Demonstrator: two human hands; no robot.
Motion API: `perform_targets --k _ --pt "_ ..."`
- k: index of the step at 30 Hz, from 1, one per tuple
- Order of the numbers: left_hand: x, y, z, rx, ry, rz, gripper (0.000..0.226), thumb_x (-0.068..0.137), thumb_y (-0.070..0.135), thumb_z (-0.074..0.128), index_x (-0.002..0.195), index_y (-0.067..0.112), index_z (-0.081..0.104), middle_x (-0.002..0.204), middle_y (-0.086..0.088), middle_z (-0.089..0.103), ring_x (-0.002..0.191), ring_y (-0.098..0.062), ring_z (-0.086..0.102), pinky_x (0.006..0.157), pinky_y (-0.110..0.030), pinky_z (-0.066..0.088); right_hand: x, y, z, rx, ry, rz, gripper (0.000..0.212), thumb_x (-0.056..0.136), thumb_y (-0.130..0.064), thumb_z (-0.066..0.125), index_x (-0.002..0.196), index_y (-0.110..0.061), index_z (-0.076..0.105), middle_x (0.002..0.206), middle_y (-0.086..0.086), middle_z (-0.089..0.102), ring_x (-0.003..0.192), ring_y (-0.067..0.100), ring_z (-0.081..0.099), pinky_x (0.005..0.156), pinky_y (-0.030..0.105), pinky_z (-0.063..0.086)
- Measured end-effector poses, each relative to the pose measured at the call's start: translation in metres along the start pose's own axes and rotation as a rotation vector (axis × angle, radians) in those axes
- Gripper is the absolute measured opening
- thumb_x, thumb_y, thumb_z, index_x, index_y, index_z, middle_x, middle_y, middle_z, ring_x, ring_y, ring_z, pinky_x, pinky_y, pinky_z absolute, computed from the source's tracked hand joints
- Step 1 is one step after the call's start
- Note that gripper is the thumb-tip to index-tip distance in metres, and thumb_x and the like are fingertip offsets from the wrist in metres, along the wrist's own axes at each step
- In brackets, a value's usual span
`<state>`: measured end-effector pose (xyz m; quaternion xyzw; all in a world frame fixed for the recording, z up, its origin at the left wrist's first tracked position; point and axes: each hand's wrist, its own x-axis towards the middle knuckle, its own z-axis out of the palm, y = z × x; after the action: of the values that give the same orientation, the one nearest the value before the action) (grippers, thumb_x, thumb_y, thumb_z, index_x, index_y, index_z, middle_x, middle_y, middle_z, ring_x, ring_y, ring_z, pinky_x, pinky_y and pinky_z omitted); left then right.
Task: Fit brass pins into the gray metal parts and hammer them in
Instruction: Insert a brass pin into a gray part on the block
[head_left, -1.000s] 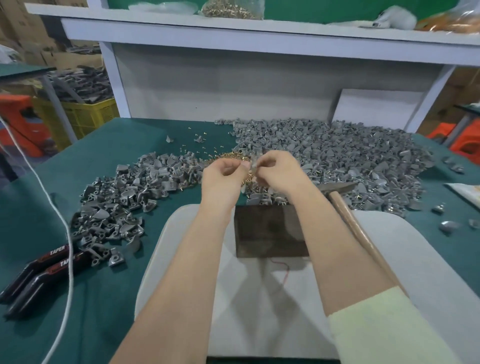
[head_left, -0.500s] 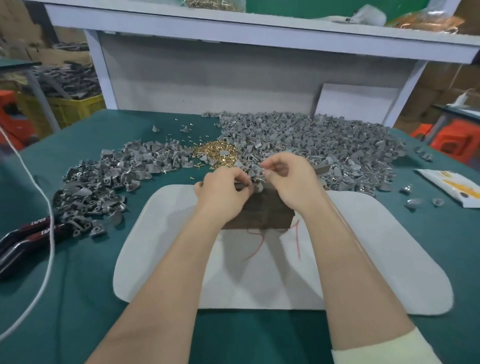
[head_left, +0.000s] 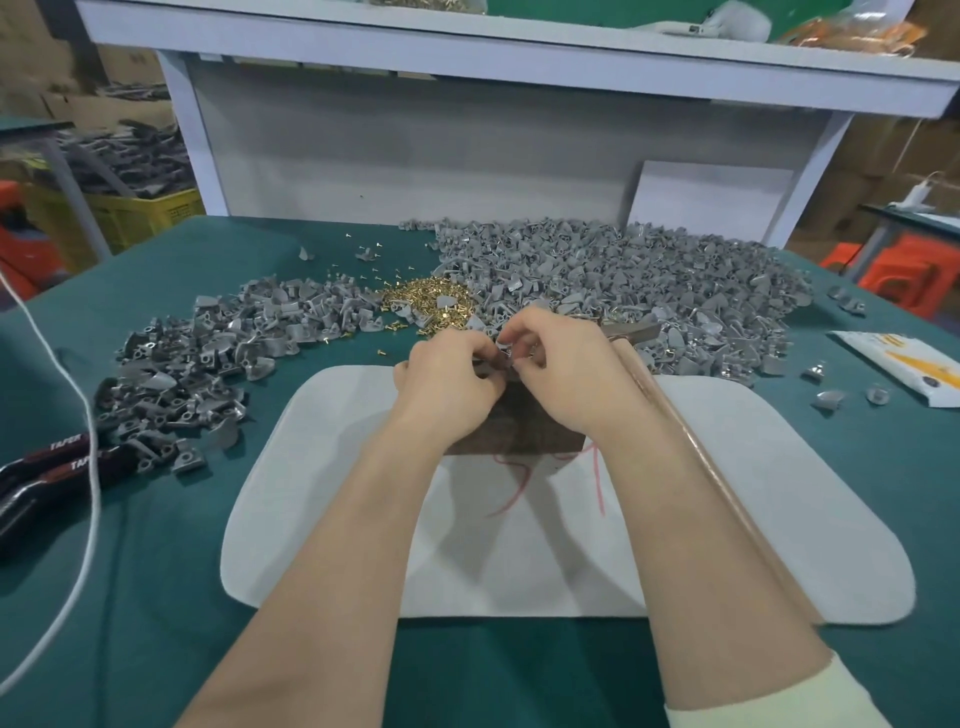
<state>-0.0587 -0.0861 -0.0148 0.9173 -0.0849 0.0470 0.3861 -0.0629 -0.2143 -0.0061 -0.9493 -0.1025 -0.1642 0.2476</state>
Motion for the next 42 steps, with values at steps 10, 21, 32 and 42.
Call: perform_targets --k 10,21,32,42 --pt "-0.002 0.004 0.000 -0.056 0.119 0.068 0.011 0.088 0.024 0.062 0.083 0.033 0.061 0.108 0.000 0.066 0.112 -0.026 0.053 0.099 -0.042 0.040 0.001 0.002 0.003 0.281 0.139 0.100 0.021 0.088 -0.007 0.057 0.095 -0.027 0.056 0.078 -0.012 0.059 0.075 0.008 0.057 0.069 0.019 0.045" --pt "0.000 0.005 0.001 0.006 0.238 0.175 0.006 0.090 0.022 0.058 0.089 0.024 0.064 0.110 -0.002 0.061 0.112 -0.025 0.051 0.097 -0.043 0.038 0.004 -0.002 0.000 0.445 0.167 0.171 0.012 0.087 -0.012 0.063 0.093 -0.022 0.060 0.086 -0.002 0.067 0.081 0.013 0.062 0.078 0.026 0.049" --pt "0.001 0.000 -0.002 -0.080 0.189 0.090 0.013 0.087 0.029 0.065 0.100 0.026 0.065 0.117 0.004 0.062 0.116 -0.022 0.052 0.103 -0.044 0.038 0.004 0.003 -0.005 0.273 0.140 0.185 0.013 0.090 -0.017 0.059 0.078 -0.021 0.057 0.075 -0.005 0.059 0.080 0.017 0.058 0.080 0.030 0.046" --pt "0.000 -0.001 -0.002 0.028 0.031 -0.029 0.009 0.086 0.026 0.064 0.081 0.033 0.060 0.110 -0.001 0.065 0.114 -0.028 0.051 0.098 -0.040 0.042 0.000 0.003 0.000 -0.019 -0.007 0.056 0.009 0.092 -0.018 0.056 0.095 -0.014 0.063 0.085 -0.002 0.052 0.081 0.015 0.048 0.067 0.021 0.031"
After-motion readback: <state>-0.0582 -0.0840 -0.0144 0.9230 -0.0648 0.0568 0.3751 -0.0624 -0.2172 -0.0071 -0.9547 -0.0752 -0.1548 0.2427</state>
